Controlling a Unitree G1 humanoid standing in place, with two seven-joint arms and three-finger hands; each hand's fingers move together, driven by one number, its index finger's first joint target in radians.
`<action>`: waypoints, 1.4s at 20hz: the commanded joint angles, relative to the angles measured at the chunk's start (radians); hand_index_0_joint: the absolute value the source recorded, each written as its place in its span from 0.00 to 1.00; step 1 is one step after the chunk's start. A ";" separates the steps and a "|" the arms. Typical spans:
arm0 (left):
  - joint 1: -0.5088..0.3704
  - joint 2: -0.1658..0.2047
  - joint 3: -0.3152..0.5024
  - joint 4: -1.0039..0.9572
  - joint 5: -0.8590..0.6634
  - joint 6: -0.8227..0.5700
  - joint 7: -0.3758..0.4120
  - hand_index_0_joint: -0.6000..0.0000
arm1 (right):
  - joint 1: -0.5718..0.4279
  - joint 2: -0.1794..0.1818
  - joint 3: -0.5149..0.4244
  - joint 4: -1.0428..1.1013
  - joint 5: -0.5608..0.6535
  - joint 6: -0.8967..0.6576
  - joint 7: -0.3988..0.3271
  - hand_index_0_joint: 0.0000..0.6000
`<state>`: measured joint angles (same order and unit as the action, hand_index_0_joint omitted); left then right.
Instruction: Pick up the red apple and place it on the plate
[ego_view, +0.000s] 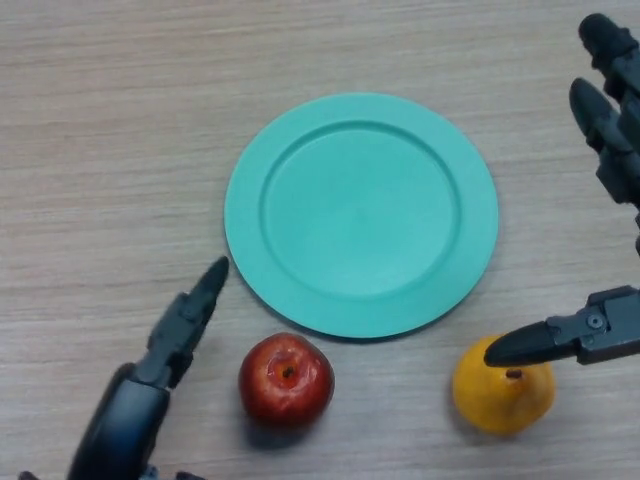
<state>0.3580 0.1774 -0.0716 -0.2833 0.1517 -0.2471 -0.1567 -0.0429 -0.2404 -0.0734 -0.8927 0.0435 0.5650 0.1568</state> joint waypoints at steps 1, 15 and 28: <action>-0.039 0.026 0.015 -0.042 -0.004 -0.066 0.087 1.00 | -0.027 -0.016 -0.047 -0.036 0.013 -0.128 -0.036 0.00; -0.135 0.046 -0.045 0.115 0.022 -0.143 0.059 0.00 | 0.015 -0.014 -0.095 -0.097 0.076 -0.095 -0.055 0.00; -0.529 0.013 -0.082 -0.107 -0.051 0.227 0.084 0.00 | 0.037 -0.052 -0.087 -0.154 0.182 -0.077 -0.137 0.00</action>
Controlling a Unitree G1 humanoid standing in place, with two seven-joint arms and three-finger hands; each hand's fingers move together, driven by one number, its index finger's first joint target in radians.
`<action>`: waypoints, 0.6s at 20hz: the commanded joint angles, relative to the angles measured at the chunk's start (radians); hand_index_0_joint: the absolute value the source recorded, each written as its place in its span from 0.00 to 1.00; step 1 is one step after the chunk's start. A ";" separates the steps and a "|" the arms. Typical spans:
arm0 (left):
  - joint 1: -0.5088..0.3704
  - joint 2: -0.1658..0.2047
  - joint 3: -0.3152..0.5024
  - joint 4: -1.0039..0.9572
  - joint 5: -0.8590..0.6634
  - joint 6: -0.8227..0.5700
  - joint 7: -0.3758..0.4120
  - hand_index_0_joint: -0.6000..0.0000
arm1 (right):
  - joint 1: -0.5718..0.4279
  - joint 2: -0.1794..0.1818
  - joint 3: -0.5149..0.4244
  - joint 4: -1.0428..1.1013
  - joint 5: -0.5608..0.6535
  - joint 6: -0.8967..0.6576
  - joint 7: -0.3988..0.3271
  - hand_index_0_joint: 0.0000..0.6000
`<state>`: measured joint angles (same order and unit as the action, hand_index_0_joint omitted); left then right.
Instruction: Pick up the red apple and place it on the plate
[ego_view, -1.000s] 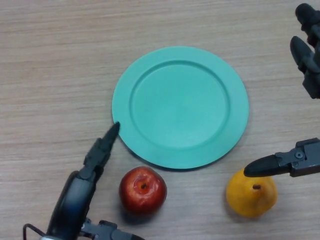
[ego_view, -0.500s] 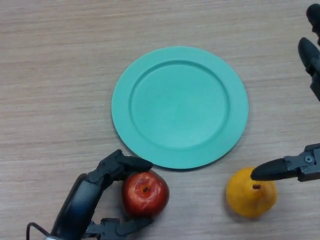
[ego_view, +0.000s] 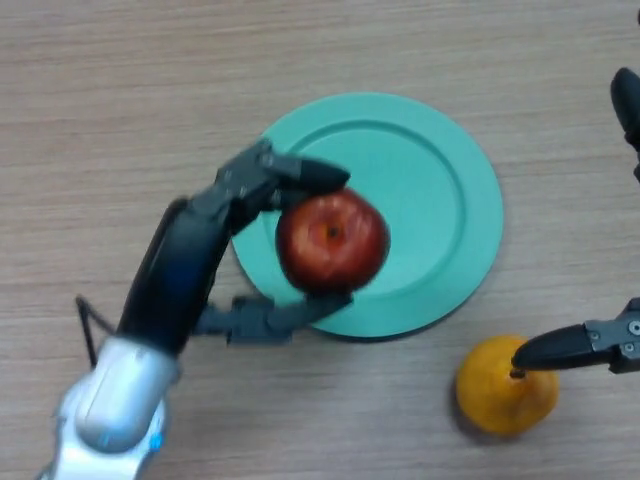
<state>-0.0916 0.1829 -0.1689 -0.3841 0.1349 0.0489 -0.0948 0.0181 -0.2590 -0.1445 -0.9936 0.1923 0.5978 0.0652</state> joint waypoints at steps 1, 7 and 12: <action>-0.119 0.007 0.010 0.047 -0.043 -0.066 0.038 0.00 | -0.027 -0.033 -0.006 -0.053 0.028 -0.106 -0.051 0.00; -0.260 0.007 -0.044 0.399 0.068 -0.242 0.126 0.00 | -0.022 -0.062 0.004 -0.054 0.057 -0.115 -0.077 0.00; -0.299 0.007 -0.048 0.495 0.059 -0.283 0.142 0.58 | -0.009 -0.096 -0.007 -0.054 0.100 -0.138 -0.099 0.00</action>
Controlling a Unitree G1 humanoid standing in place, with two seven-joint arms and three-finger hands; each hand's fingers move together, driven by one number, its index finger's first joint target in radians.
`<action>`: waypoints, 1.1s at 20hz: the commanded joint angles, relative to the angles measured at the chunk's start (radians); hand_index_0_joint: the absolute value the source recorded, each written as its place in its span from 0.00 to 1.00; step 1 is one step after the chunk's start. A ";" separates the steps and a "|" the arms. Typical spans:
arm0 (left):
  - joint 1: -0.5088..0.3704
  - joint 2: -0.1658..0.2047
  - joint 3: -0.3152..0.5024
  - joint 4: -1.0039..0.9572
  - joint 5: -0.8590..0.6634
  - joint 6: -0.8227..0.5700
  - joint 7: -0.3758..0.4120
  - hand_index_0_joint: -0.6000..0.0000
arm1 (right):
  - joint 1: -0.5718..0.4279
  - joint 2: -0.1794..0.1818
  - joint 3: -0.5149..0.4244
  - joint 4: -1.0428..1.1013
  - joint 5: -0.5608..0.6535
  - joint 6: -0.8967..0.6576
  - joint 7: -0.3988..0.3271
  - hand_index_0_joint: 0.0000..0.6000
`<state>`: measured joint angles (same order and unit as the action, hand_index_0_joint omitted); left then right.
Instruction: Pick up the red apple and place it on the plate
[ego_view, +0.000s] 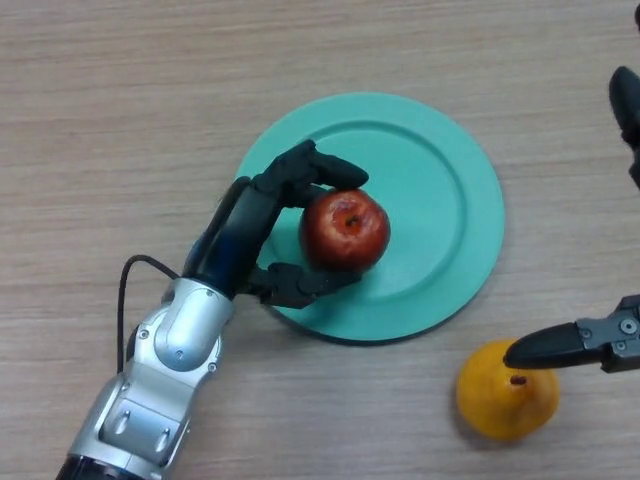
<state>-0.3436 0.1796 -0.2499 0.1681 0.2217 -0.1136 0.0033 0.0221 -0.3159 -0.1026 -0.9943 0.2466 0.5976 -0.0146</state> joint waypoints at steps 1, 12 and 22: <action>-0.051 0.010 0.040 -0.067 -0.023 -0.064 0.050 0.84 | -0.010 -0.053 -0.054 -0.053 0.061 -0.140 -0.025 0.00; 0.100 0.067 0.303 -0.771 -0.136 0.325 -0.133 1.00 | -0.074 -0.038 -0.043 -0.053 0.024 -0.058 0.013 0.00; 0.358 0.113 0.576 -1.005 -0.480 0.407 -0.208 1.00 | -0.056 0.052 -0.003 -0.053 -0.130 -0.090 0.109 0.00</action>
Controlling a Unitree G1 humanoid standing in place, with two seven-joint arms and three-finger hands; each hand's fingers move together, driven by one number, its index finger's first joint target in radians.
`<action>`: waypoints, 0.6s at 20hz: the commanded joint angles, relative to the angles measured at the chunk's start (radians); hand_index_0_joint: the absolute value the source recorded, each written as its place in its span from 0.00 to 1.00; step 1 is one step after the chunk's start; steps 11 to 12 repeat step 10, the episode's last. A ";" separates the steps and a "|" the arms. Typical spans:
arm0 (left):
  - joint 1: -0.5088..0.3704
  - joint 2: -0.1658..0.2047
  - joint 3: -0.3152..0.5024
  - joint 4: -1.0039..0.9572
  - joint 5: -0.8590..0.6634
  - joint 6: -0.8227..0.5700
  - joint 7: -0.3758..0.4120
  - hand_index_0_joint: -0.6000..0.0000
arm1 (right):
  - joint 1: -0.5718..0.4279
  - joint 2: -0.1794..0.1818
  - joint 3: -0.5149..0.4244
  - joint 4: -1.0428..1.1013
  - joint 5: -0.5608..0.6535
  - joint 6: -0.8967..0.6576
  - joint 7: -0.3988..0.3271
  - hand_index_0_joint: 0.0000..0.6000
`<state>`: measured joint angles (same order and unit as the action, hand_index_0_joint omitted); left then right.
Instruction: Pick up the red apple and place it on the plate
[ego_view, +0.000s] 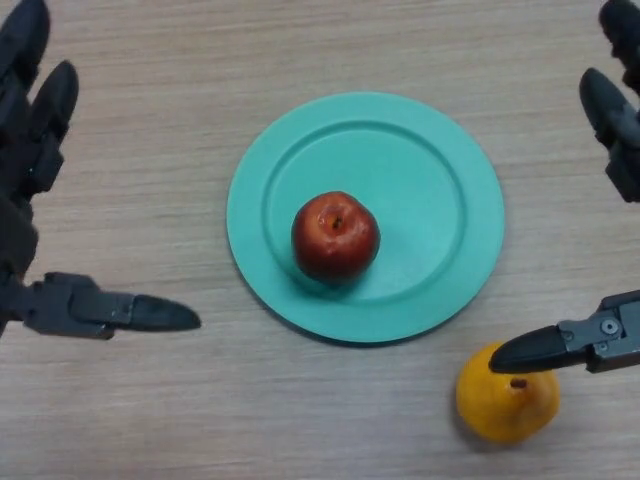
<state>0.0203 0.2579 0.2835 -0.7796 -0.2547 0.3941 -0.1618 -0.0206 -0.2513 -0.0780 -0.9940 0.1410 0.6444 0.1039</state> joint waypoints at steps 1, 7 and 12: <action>-0.001 0.028 0.041 -0.061 0.004 -0.108 -0.054 1.00 | -0.011 -0.020 -0.025 -0.053 -0.012 -0.140 -0.017 0.00; -0.004 0.005 -0.036 -0.102 0.088 -0.079 -0.036 1.00 | 0.002 -0.023 -0.068 -0.053 0.033 -0.142 0.005 0.00; -0.030 0.024 -0.035 -0.112 0.118 -0.051 -0.032 1.00 | -0.008 -0.022 -0.071 -0.053 0.024 -0.139 0.012 0.00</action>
